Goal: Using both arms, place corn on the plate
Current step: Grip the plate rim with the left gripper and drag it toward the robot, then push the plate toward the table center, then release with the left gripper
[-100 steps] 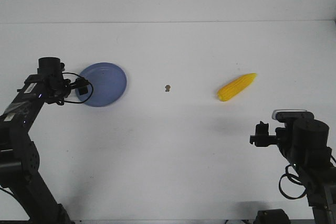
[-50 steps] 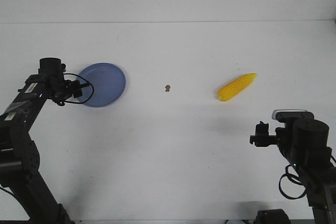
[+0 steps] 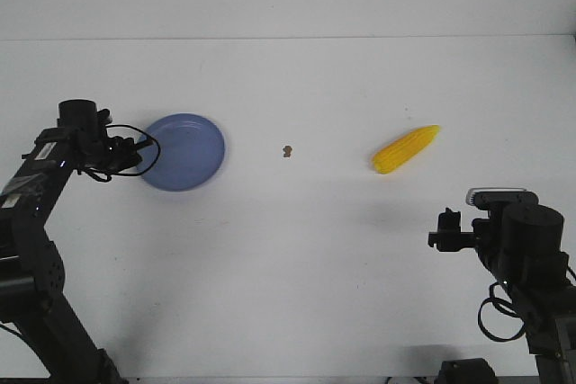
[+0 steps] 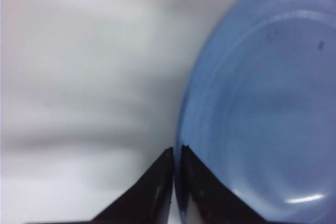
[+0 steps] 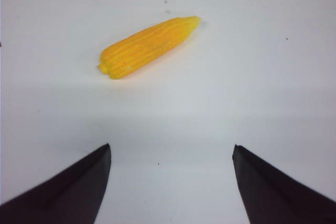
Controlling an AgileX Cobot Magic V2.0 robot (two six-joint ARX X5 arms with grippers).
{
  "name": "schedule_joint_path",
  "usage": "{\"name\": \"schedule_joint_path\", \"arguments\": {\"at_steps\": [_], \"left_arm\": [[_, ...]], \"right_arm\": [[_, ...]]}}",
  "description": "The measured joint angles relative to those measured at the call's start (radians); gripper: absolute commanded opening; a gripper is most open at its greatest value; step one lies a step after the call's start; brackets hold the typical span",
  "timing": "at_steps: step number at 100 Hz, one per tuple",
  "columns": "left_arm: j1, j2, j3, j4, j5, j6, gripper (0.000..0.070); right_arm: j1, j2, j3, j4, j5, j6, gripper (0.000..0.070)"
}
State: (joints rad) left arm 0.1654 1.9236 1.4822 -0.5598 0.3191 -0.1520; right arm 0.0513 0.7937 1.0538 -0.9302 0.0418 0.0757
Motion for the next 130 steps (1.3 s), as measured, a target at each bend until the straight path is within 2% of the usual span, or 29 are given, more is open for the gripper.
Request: {"name": "schedule_joint_path", "arguments": {"at_steps": [13,32,50,64,84,108,130], "left_arm": [[0.02,-0.053,0.0,-0.034,0.097,-0.007,0.0004],[0.013,-0.178,0.0,-0.089,0.124,-0.003,0.0004],[-0.021,-0.237,-0.007,-0.118,0.201,0.007,0.0004],[-0.084,-0.277,-0.043,-0.161,0.205,0.024,0.0004],[-0.207,-0.302,-0.133,-0.142,0.232,0.039,0.0004],[-0.358,-0.302,-0.267,-0.029,0.235,0.051,0.0004],[-0.441,-0.302,-0.336,-0.016,0.226,0.058,0.0004]], "right_arm": [[0.0,0.0,0.0,0.0,0.0,0.0,0.0489],[0.0,0.0,0.0,0.0,0.0,0.0,0.0489],[0.0,0.0,0.0,0.0,0.0,0.0,0.0489],[0.0,0.0,0.0,0.0,0.0,0.0,0.0489],[0.0,0.0,0.0,0.0,0.0,0.0,0.0489],[0.0,0.0,0.0,0.0,0.0,0.0,0.0489],[0.0,0.0,0.0,0.0,0.0,0.0,0.0489]]}}
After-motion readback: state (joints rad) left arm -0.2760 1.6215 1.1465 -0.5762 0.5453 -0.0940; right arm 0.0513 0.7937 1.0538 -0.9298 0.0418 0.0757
